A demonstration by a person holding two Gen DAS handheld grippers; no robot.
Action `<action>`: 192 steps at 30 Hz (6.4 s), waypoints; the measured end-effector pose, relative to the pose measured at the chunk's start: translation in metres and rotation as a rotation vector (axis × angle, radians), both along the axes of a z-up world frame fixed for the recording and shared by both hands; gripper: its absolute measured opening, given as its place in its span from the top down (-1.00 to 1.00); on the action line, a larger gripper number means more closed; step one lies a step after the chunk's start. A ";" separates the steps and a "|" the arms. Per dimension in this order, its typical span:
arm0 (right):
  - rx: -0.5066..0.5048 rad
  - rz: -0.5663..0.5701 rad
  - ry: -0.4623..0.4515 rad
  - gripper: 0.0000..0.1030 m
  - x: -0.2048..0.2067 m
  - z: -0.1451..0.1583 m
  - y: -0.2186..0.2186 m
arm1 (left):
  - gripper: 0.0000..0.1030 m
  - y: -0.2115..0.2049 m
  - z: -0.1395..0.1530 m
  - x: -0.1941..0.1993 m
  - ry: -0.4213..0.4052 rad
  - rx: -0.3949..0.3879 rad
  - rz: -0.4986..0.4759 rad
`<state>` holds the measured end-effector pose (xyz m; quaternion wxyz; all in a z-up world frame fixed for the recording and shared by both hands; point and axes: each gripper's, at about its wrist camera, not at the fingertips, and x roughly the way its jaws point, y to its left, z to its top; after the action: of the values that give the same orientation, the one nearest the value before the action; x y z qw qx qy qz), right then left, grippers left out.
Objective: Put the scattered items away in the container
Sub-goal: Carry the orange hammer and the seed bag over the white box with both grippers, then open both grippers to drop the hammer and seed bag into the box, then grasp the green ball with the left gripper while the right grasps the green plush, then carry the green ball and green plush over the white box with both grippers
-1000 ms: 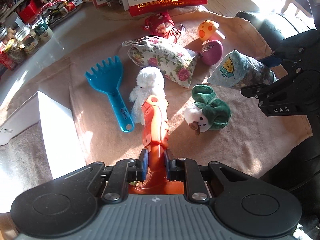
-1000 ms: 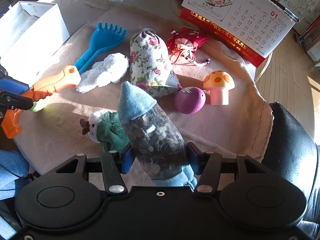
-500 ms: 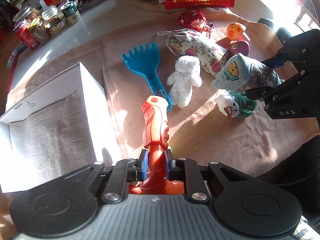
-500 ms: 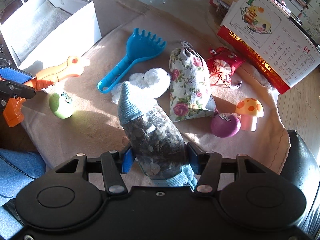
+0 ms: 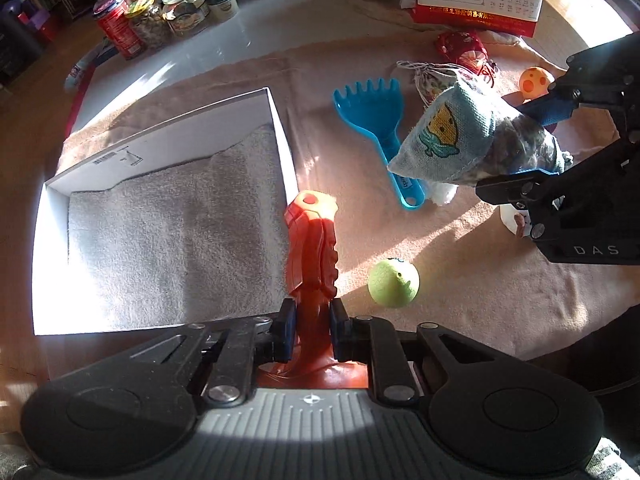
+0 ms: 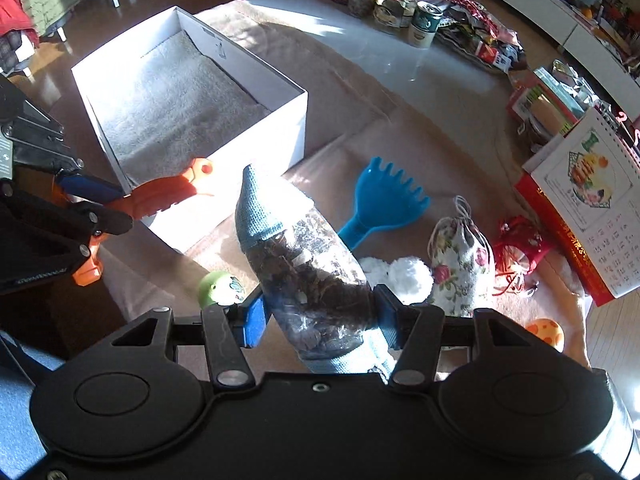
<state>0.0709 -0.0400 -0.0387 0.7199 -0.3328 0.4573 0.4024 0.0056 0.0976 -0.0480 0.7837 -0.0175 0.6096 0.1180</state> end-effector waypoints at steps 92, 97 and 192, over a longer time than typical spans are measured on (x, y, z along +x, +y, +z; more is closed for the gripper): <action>0.197 -0.261 0.118 -0.28 -0.003 -0.011 -0.069 | -0.33 -0.031 -0.022 -0.014 -0.003 -0.020 0.031; 0.170 -0.382 0.152 -0.29 0.016 -0.033 -0.116 | -0.34 -0.053 -0.038 0.011 0.003 -0.011 -0.021; 0.140 -0.463 0.218 -0.10 0.046 -0.062 -0.140 | 0.03 -0.075 -0.075 0.049 0.041 -0.070 -0.012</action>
<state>0.1174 -0.1797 -0.1011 0.7604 -0.1234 0.5673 0.2911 0.0542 0.0229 -0.1234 0.7708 -0.0391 0.6292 0.0922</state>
